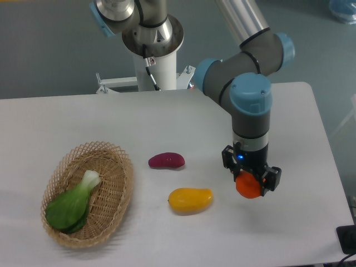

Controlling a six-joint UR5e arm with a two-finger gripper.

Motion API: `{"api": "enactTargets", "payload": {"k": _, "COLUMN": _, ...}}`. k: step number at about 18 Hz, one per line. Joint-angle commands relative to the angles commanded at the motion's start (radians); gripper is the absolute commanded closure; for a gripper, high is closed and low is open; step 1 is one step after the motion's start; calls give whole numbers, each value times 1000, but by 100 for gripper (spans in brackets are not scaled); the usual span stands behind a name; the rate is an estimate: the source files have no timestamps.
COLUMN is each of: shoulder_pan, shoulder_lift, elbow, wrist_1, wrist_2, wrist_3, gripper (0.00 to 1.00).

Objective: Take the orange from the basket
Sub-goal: 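Lift the orange out of the basket and carry it beside the mango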

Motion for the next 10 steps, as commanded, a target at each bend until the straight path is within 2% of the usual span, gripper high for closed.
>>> {"api": "enactTargets", "payload": {"k": 4, "shoulder_pan": 2, "shoulder_lift": 6, "elbow": 11, "wrist_1": -3, "wrist_2": 51, "wrist_3": -2, "gripper": 28}}
{"api": "enactTargets", "payload": {"k": 10, "shoulder_pan": 3, "shoulder_lift": 15, "elbow": 9, "wrist_1": -12, "wrist_2": 57, "wrist_3": 0, "gripper": 29}}
